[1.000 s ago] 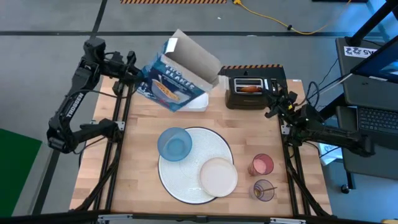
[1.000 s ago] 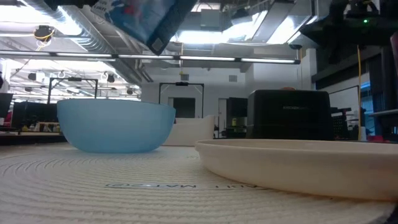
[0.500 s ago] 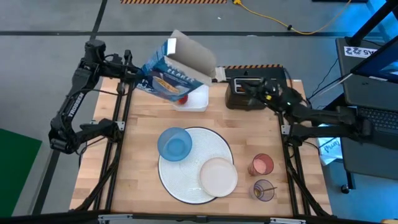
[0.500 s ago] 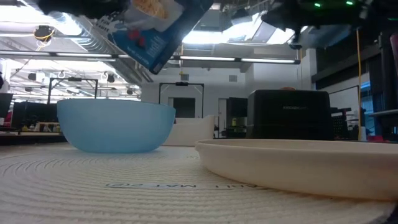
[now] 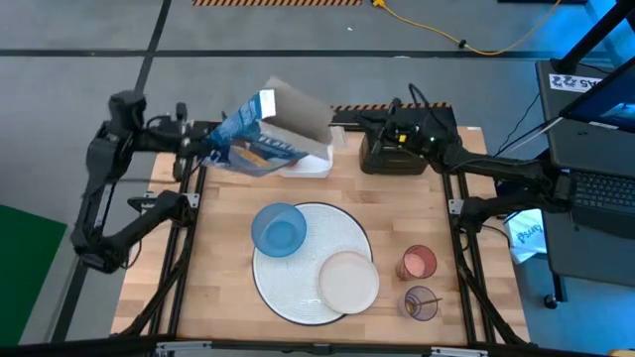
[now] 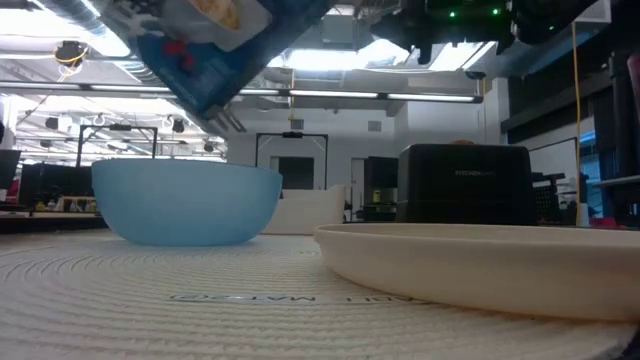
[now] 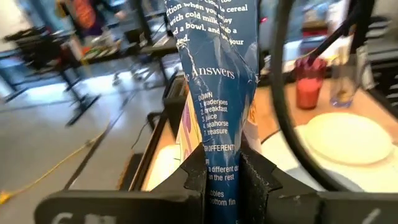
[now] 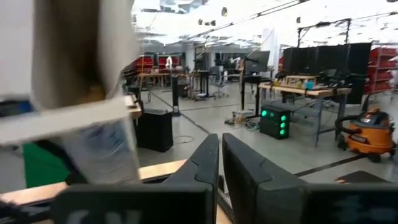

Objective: Arrange a breakfast setting
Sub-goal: Pour the cereal from the cereal box into the blue bowl

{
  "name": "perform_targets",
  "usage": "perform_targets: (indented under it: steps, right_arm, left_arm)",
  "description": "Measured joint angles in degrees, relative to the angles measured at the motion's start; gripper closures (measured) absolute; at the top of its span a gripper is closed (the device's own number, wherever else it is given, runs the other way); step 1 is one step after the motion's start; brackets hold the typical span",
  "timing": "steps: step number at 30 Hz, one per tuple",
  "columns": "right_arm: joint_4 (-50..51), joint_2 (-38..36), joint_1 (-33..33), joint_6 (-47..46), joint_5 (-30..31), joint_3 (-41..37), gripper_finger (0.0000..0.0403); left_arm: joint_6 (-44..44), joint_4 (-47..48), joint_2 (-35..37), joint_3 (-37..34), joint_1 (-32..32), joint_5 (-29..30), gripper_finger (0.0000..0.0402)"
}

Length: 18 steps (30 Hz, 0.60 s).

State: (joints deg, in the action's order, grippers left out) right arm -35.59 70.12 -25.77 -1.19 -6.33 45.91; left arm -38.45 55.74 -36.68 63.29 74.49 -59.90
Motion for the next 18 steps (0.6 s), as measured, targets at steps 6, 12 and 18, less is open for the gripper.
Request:
perform_targets:
  steps: [6,12,18]
  right_arm:
    - [0.2,-0.2,-3.9,-1.4,-5.3,0.0,0.0377]
    - [4.6,-0.3,-4.2,-2.7,-7.9,0.0,0.0377]
    - [8.3,0.3,-2.1,-4.4,-17.9,0.0,0.0377]
  left_arm:
    - [0.3,11.4,7.4,0.2,-2.9,12.9,0.0357]
    - [-4.8,23.0,7.4,4.9,-6.6,26.7,0.0357]
    - [-8.0,34.7,4.0,11.4,-8.5,33.3,0.0357]
